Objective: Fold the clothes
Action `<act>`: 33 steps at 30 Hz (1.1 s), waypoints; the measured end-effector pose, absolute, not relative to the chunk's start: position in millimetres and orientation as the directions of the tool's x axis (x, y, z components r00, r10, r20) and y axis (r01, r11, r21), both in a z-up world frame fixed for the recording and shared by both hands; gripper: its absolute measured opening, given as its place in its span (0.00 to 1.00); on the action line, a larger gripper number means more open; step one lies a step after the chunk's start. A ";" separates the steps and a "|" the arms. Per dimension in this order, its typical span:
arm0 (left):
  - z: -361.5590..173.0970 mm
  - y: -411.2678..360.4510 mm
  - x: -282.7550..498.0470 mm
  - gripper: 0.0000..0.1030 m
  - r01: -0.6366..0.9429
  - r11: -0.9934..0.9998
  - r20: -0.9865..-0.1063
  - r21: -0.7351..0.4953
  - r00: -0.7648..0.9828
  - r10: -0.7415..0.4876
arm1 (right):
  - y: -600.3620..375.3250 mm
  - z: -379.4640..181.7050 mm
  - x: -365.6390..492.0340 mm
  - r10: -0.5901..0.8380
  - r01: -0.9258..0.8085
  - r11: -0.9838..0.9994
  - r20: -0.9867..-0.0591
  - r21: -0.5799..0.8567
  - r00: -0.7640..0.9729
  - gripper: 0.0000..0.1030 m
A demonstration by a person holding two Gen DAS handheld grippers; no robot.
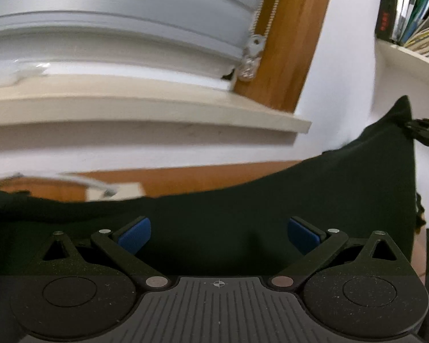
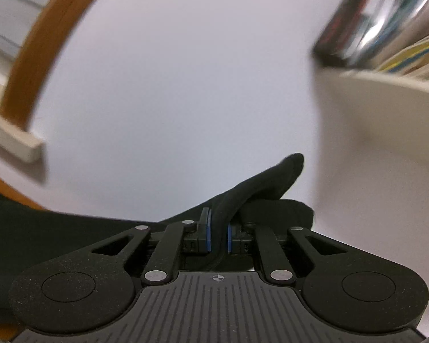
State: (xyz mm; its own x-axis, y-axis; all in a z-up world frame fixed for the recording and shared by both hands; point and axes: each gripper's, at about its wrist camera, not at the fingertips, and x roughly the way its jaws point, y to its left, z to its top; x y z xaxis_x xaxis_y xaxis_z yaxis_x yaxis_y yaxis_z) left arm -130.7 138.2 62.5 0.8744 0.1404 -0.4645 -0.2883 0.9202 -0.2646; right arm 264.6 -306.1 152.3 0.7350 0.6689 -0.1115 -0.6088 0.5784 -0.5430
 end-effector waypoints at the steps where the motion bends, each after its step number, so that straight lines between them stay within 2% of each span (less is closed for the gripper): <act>1: 64.8 134.5 -123.3 1.00 -0.284 0.923 -0.466 -0.261 0.874 0.137 | -318.6 155.4 277.8 0.638 -0.582 0.612 -0.102 -0.535 0.764 0.10; 3: 66.1 126.6 -111.3 1.00 -0.283 0.928 -0.475 -0.242 0.868 0.141 | -343.8 155.6 308.9 0.554 -0.521 0.686 -0.099 -0.508 0.827 0.12; 6: 66.5 118.1 -100.1 1.00 -0.296 0.928 -0.506 -0.225 0.850 0.148 | -372.0 130.3 371.6 0.383 -0.478 0.766 -0.293 -0.430 0.876 0.20; 7: 68.1 116.4 -101.0 1.00 -0.290 0.927 -0.502 -0.236 0.853 0.139 | -382.0 122.6 382.1 0.376 -0.500 0.781 -0.358 -0.374 0.855 0.20; 8: 70.8 114.9 -103.8 1.00 -0.283 0.924 -0.493 -0.257 0.861 0.126 | -392.5 114.9 391.3 0.377 -0.521 0.795 -0.419 -0.310 0.826 0.26; 9: 75.4 113.8 -108.3 1.00 -0.280 0.921 -0.481 -0.271 0.868 0.122 | -399.2 110.0 391.4 0.383 -0.527 0.798 -0.430 -0.292 0.818 0.40; 10: 80.4 112.6 -113.3 1.00 -0.278 0.919 -0.468 -0.281 0.875 0.122 | -403.0 105.5 383.8 0.381 -0.516 0.798 -0.404 -0.311 0.832 0.45; 11: 85.5 111.5 -118.2 1.00 -0.277 0.916 -0.455 -0.291 0.882 0.122 | -403.3 102.2 374.2 0.373 -0.498 0.799 -0.371 -0.338 0.850 0.56; 12: 90.3 111.1 -124.7 1.00 -0.274 0.916 -0.443 -0.292 0.888 0.125 | -401.0 100.0 364.9 0.353 -0.470 0.797 -0.341 -0.378 0.872 0.76; 14: 99.2 113.2 -141.9 1.00 -0.276 0.924 -0.431 -0.264 0.891 0.144 | -393.1 98.0 344.4 0.324 -0.413 0.782 -0.262 -0.467 0.909 0.92; 16: 104.6 122.3 -164.4 1.00 -0.303 0.928 -0.430 -0.216 0.883 0.188 | -385.2 99.3 325.3 0.317 -0.371 0.763 -0.194 -0.529 0.928 0.92; 18: 107.6 136.9 -190.1 1.00 -0.347 0.923 -0.432 -0.165 0.867 0.249 | -385.6 104.7 309.0 0.368 -0.400 0.761 -0.168 -0.511 0.915 0.92; 24: 104.2 212.1 -266.6 1.00 -0.454 0.875 -0.463 -0.170 0.821 0.336 | -370.5 104.2 250.3 0.659 -0.722 0.619 -0.295 -0.309 0.691 0.92; 30: 88.4 266.5 -286.4 1.00 -0.428 0.879 -0.481 -0.208 0.828 0.289 | -307.4 77.9 167.8 0.799 -0.918 0.347 -0.452 -0.192 0.396 0.92; 32: 82.9 281.0 -279.8 0.97 -0.384 0.887 -0.478 -0.256 0.848 0.229 | -281.2 73.4 135.8 0.818 -0.951 0.254 -0.487 -0.173 0.307 0.92; 33: 80.2 286.5 -277.4 0.92 -0.345 0.892 -0.467 -0.291 0.865 0.183 | -268.3 75.2 114.5 0.826 -0.961 0.218 -0.493 -0.171 0.275 0.92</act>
